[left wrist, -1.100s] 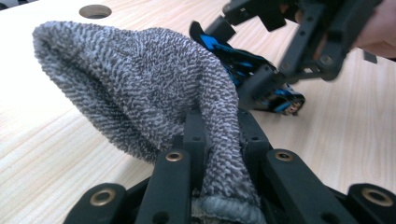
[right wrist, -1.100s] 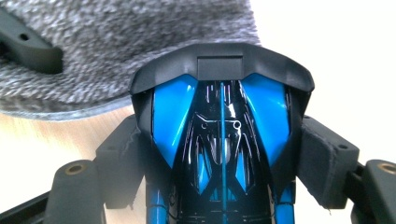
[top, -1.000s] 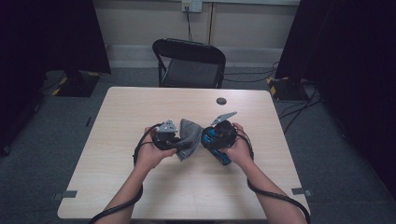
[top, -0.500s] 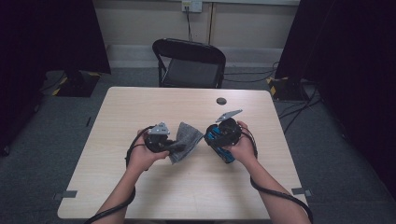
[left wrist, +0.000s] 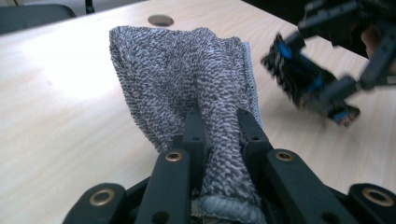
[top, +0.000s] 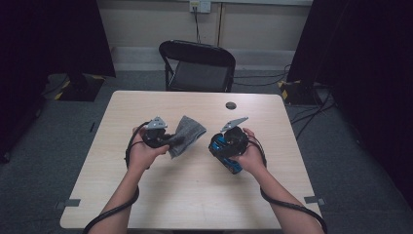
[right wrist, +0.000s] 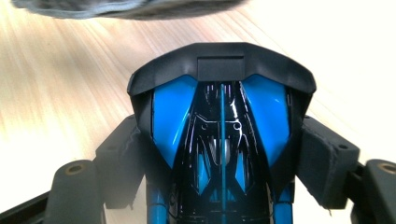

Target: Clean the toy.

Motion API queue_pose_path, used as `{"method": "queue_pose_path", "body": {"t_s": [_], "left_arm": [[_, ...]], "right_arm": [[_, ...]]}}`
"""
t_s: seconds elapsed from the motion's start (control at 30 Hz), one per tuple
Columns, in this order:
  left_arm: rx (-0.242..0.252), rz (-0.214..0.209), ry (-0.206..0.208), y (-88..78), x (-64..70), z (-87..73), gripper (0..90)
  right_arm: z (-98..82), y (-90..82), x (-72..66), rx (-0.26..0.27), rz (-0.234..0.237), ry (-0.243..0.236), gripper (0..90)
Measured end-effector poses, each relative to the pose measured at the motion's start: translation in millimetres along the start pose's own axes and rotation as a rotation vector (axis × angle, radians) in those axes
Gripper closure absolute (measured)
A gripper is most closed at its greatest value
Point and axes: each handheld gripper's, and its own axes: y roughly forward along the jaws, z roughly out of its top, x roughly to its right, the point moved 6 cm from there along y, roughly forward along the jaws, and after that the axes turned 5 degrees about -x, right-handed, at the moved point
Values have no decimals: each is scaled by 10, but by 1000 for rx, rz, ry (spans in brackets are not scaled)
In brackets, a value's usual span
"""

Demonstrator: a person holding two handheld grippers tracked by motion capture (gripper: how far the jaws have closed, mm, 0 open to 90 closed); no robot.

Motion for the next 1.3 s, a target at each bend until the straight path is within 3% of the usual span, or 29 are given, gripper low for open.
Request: {"method": "queue_pose_path", "body": {"t_s": [0.23,0.47,1.3], "left_arm": [[-14,-15,29,235,130,179,773],[-32,-60,36,396,272,152,773],[-17,-144,72,268,456,20,773]], "right_arm": [[63,59,-142,-3,25,-33,257],[49,125,-182,-18,25,-35,257],[41,-41,138,-32,-48,12,257]]}}
